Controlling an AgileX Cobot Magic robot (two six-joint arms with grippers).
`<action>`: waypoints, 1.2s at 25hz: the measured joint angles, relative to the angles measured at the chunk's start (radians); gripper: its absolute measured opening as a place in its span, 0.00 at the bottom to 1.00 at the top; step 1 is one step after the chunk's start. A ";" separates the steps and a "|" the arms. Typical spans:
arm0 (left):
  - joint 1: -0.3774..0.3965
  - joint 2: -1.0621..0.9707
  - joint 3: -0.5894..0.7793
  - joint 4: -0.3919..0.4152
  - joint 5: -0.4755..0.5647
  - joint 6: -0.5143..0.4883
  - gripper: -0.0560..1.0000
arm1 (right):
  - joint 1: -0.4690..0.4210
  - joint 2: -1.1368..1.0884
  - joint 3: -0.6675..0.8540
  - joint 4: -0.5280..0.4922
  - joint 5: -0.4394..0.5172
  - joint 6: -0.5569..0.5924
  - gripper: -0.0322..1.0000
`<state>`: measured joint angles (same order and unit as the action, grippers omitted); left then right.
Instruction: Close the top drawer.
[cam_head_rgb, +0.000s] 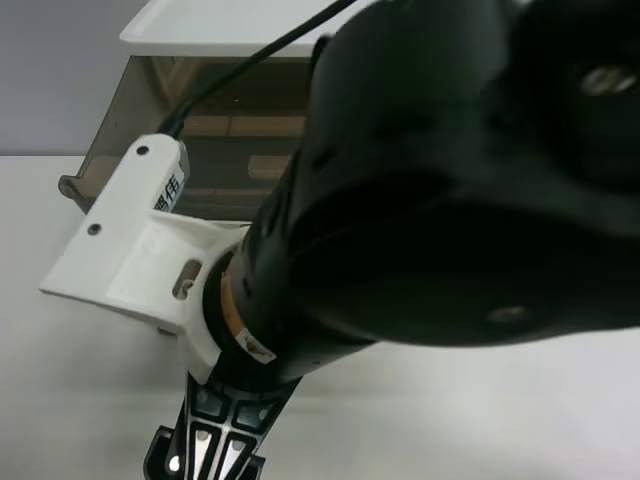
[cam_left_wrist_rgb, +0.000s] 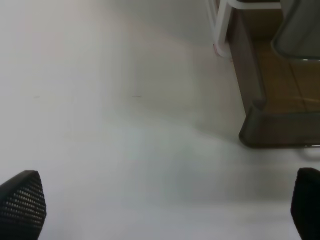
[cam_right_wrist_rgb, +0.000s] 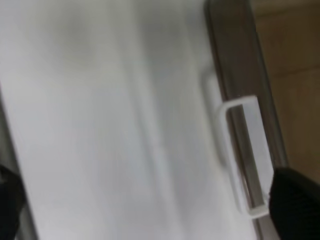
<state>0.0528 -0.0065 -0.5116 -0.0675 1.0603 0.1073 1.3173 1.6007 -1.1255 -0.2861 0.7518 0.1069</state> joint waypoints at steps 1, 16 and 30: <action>0.000 0.000 0.000 0.000 0.000 0.000 0.99 | 0.000 0.013 0.000 -0.025 0.004 0.015 0.98; 0.000 0.000 0.000 0.000 0.000 0.000 0.99 | -0.058 0.057 0.000 -0.248 0.001 0.174 0.98; 0.000 0.000 0.000 0.000 0.000 0.000 0.99 | -0.190 0.058 -0.078 -0.291 -0.067 0.166 0.98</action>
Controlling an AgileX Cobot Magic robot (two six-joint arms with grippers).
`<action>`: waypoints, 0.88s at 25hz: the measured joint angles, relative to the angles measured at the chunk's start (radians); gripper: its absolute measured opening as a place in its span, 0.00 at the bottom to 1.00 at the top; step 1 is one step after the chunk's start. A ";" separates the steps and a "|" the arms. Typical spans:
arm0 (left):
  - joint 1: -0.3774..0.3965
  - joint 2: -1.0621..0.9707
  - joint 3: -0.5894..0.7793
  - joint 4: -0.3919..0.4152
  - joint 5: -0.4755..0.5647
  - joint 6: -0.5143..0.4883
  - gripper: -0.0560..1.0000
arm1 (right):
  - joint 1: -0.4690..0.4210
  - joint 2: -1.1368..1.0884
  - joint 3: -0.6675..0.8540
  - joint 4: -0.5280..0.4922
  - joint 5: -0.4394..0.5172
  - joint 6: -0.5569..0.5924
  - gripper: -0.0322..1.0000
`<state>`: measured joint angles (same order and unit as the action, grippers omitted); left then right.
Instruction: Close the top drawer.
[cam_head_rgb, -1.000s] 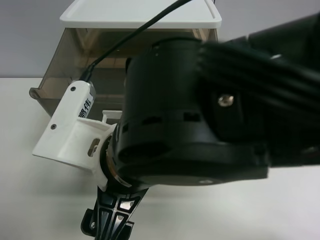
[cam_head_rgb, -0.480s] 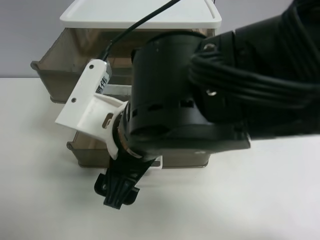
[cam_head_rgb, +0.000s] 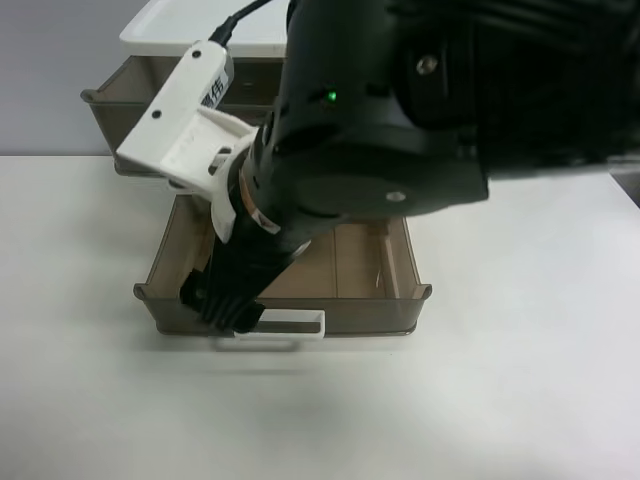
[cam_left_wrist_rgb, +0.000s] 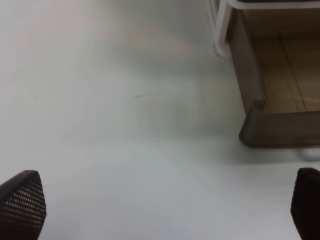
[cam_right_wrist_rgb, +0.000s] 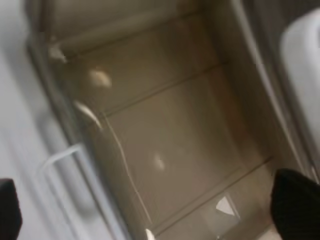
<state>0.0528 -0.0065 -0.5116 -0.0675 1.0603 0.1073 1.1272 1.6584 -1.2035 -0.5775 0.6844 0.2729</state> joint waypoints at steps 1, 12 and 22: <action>0.000 0.000 0.000 0.000 0.000 0.000 0.99 | -0.019 0.000 -0.002 0.000 -0.012 -0.002 0.98; 0.000 0.000 0.000 0.001 0.000 0.000 0.99 | -0.195 0.004 -0.002 0.012 -0.180 -0.015 0.98; 0.000 0.000 0.000 0.000 0.000 0.000 0.99 | -0.293 0.052 -0.028 0.033 -0.296 -0.018 0.98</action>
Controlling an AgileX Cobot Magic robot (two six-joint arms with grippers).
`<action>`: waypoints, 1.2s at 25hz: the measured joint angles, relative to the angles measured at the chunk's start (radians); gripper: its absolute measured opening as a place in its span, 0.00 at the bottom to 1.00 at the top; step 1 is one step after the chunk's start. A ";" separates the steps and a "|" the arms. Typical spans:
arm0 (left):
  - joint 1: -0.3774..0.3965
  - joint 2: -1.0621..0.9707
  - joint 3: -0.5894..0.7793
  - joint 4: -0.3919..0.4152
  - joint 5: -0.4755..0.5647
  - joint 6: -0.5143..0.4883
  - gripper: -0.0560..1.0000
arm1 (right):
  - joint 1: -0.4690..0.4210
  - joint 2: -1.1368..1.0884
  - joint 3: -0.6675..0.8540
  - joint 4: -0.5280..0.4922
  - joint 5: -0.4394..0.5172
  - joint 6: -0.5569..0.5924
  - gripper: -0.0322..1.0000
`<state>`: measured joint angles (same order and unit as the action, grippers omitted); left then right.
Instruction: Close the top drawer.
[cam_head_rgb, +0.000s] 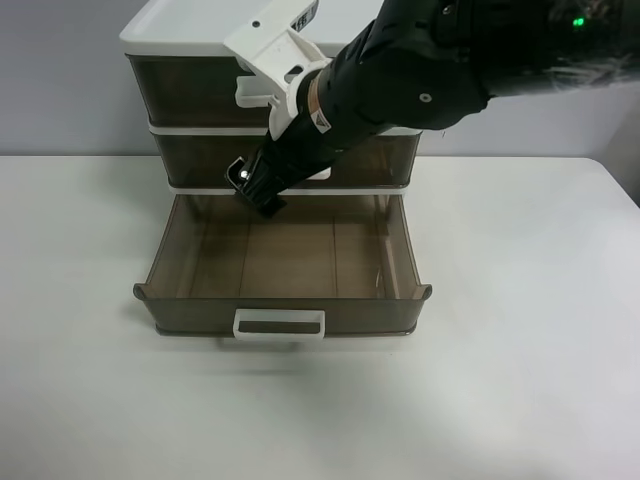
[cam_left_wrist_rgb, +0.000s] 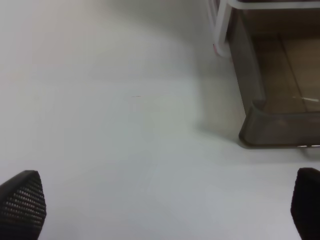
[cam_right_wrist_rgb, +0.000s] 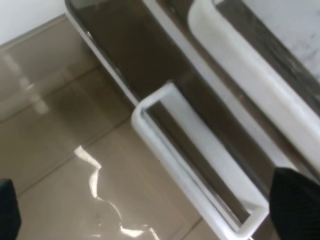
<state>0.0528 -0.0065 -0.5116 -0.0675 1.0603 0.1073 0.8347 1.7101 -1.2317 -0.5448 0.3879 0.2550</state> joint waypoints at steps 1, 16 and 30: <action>0.000 0.000 0.000 0.000 0.000 0.000 0.99 | 0.000 0.002 -0.004 0.002 -0.003 0.000 0.98; 0.000 0.000 0.000 0.000 0.000 0.000 0.99 | 0.123 -0.451 -0.017 0.239 0.519 -0.139 0.98; 0.000 0.000 0.000 0.000 0.000 0.000 0.99 | 0.125 -1.053 0.227 0.322 0.827 -0.170 0.98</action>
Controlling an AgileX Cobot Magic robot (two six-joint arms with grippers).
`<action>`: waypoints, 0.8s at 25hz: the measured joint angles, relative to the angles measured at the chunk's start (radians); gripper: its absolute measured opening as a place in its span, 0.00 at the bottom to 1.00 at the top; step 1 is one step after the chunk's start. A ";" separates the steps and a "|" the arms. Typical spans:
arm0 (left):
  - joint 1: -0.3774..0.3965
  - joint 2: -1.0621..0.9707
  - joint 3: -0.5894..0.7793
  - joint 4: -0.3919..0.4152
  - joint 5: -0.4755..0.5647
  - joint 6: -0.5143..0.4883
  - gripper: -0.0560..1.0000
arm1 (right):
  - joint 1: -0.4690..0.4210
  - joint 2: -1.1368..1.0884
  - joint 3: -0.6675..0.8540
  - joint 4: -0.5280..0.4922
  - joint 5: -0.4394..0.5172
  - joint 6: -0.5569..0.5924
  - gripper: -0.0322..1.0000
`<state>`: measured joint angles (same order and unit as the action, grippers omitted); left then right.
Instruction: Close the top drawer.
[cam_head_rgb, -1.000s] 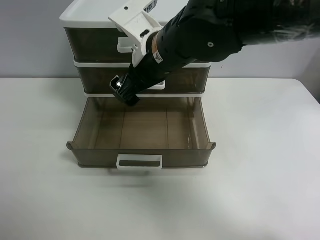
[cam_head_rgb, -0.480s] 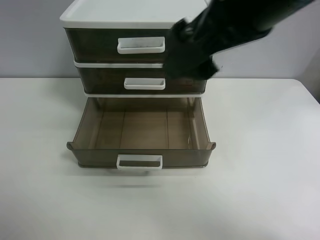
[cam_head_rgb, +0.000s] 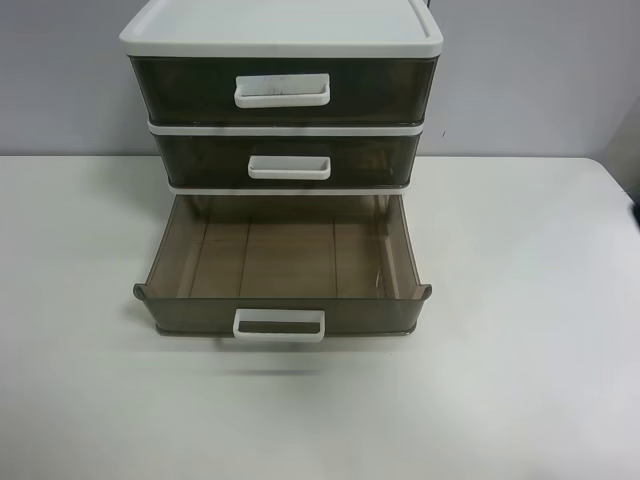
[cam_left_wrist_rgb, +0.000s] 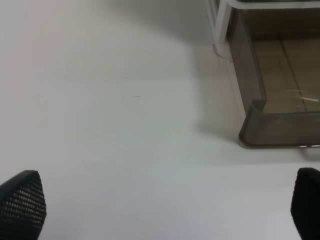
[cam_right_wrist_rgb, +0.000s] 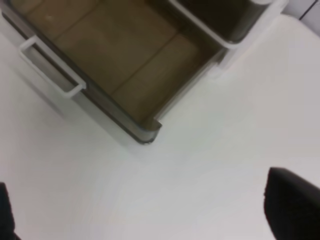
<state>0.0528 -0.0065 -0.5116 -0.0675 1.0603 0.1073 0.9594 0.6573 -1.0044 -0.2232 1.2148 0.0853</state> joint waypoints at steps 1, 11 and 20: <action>0.000 0.000 0.000 0.000 0.000 0.000 0.99 | 0.000 -0.044 0.026 0.000 0.001 -0.005 0.98; 0.000 0.000 0.000 0.000 0.000 0.000 0.99 | -0.069 -0.383 0.258 0.031 -0.003 -0.007 0.98; 0.000 0.000 0.000 0.000 0.000 0.000 0.99 | -0.560 -0.524 0.466 0.100 -0.084 -0.011 0.98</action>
<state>0.0528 -0.0065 -0.5116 -0.0675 1.0603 0.1073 0.3993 0.1338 -0.5379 -0.1235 1.1311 0.0739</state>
